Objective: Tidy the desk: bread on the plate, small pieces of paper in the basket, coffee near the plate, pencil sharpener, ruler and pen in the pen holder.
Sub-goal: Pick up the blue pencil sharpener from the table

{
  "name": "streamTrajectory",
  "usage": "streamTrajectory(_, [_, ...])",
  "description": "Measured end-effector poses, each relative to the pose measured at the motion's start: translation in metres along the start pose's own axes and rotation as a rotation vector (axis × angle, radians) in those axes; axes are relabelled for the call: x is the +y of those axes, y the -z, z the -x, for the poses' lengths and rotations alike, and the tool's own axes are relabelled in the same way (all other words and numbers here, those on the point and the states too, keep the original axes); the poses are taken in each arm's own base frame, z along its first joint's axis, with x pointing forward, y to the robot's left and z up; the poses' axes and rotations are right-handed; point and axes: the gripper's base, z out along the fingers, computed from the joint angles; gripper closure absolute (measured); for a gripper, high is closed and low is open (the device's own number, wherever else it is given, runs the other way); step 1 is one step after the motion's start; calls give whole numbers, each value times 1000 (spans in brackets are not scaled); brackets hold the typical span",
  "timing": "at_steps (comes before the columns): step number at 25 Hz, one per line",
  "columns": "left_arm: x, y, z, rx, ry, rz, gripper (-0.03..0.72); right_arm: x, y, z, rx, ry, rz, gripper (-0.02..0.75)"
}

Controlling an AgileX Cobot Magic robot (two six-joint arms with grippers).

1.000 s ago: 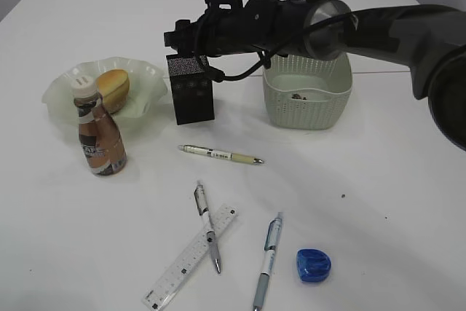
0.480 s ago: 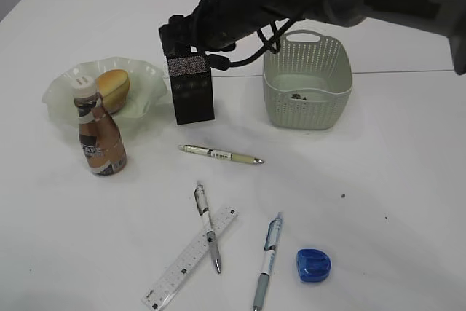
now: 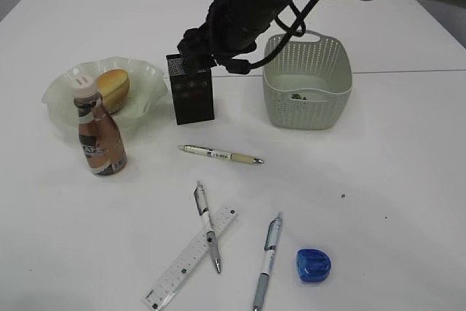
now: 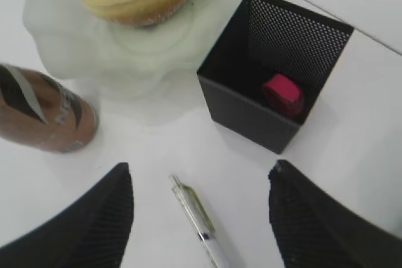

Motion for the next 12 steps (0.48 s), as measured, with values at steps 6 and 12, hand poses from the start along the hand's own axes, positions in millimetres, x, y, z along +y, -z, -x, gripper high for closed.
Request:
streamTrajectory(6, [0,0,0,0,0,0,265,-5,25,-8,167,2,-104,242])
streamTrajectory(12, [0,0,0,0,0,0,265,-9,38,-27,387,-150,-184,242])
